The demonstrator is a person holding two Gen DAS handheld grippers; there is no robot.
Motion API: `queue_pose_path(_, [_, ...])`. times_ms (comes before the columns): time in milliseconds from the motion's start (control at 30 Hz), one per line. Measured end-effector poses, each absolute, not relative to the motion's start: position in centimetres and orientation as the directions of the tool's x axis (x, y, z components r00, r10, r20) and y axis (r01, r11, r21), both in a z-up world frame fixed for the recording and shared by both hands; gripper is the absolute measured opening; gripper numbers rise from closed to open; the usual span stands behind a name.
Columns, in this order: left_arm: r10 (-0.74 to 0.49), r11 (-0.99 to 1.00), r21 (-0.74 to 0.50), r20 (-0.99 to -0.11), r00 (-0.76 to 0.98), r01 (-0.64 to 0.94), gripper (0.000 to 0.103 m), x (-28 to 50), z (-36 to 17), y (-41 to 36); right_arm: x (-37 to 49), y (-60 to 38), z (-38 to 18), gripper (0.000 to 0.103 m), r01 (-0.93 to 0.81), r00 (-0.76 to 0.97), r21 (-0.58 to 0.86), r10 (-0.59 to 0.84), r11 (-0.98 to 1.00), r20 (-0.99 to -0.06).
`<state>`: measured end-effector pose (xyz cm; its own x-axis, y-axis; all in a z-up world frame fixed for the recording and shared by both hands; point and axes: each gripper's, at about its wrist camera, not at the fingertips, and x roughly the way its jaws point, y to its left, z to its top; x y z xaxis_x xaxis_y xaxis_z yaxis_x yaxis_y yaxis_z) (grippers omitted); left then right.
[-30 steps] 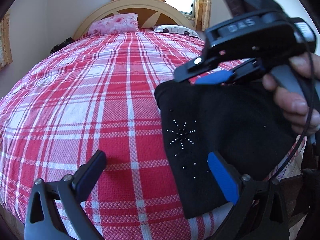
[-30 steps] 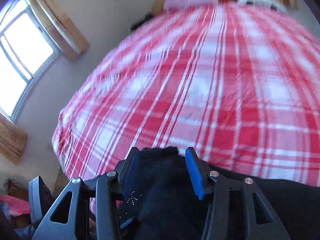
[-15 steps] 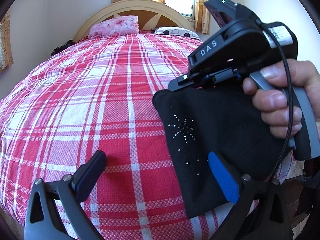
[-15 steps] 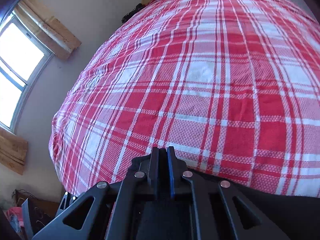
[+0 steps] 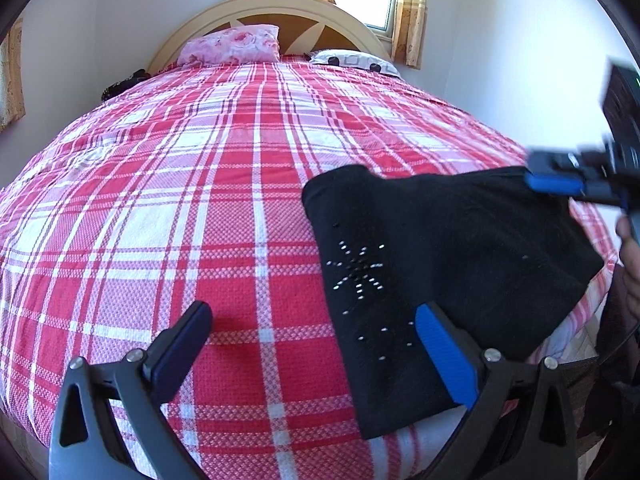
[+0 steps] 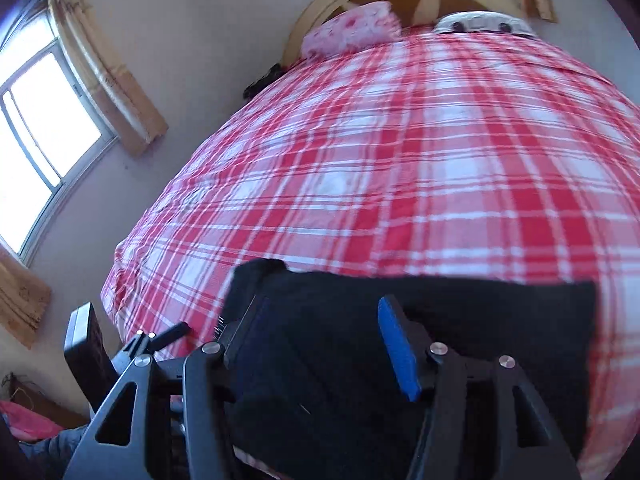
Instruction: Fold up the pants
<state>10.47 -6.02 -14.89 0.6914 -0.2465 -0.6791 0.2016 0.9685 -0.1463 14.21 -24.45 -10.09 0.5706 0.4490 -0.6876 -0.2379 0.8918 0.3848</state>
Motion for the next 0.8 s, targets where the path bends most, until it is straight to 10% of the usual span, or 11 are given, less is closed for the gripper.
queue_pose_path(233, [-0.280, 0.957, -0.132, -0.668, 0.689, 0.260, 0.103, 10.9, -13.9, -8.1, 9.0, -32.6, -11.0, 0.058, -0.056, 0.685, 0.314, 0.265, 0.948, -0.678])
queue_pose_path(800, [-0.323, 0.944, -0.197, -0.706, 0.631, 0.264, 0.103, 14.3, -15.4, -8.9, 9.1, -36.1, -15.3, 0.065, -0.009, 0.684, 0.432, 0.321, 0.902, -0.655])
